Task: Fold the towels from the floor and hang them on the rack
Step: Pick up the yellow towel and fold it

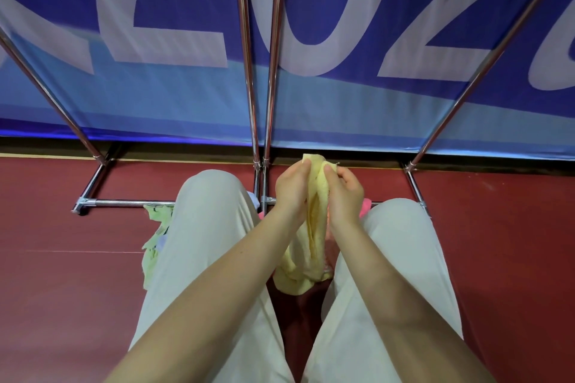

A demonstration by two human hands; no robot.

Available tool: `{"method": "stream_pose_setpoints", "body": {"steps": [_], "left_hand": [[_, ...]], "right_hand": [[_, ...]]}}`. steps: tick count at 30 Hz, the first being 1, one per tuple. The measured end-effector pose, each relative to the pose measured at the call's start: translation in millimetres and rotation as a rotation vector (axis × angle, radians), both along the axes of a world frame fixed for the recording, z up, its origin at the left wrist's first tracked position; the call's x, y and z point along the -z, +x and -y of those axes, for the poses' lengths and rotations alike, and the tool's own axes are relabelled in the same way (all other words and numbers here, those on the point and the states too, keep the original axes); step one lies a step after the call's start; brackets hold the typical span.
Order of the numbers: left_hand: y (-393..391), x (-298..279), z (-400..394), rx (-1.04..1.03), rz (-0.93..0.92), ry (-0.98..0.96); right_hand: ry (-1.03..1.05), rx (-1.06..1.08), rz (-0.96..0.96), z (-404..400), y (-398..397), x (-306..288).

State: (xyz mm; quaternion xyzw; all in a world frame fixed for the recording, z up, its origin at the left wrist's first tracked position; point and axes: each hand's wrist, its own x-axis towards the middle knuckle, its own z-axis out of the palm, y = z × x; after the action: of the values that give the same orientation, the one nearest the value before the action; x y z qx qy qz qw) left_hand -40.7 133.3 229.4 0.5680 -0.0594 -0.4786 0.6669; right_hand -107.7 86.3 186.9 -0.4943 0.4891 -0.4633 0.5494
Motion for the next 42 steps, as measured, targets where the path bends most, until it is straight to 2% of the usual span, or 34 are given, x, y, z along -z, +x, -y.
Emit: {"method": "stream_pose_setpoints", "body": {"steps": [6,15,20,22,24,27,32,38,42], "left_hand": [[-2,3,1,0.027,0.043,0.001],[-16,12,11,0.063,0.268,-0.029],[-21,20,14,0.081,0.272,-0.039],[-20,21,15,0.09,0.239,-0.032],[-16,21,16,0.089,0.132,-0.033],[-13,19,15,0.103,0.053,-0.029],[-15,20,14,0.144,0.07,-0.03],[-7,17,11,0.166,0.104,-0.019],[-1,17,7,0.188,0.028,0.011]], "right_hand": [[-0.102,-0.066,-0.039,-3,-10,-2],[-0.107,0.014,-0.012,0,-19,-1],[-0.072,0.062,0.01,0,-22,-7],[-0.024,-0.001,0.082,-1,-22,-13],[0.007,-0.109,0.166,-1,-23,-18],[-0.09,-0.183,0.039,2,-25,-18],[-0.169,-0.15,-0.128,10,-33,-13],[-0.309,-0.173,-0.226,12,-36,-14],[-0.462,-0.217,-0.322,9,-39,-14]]}}
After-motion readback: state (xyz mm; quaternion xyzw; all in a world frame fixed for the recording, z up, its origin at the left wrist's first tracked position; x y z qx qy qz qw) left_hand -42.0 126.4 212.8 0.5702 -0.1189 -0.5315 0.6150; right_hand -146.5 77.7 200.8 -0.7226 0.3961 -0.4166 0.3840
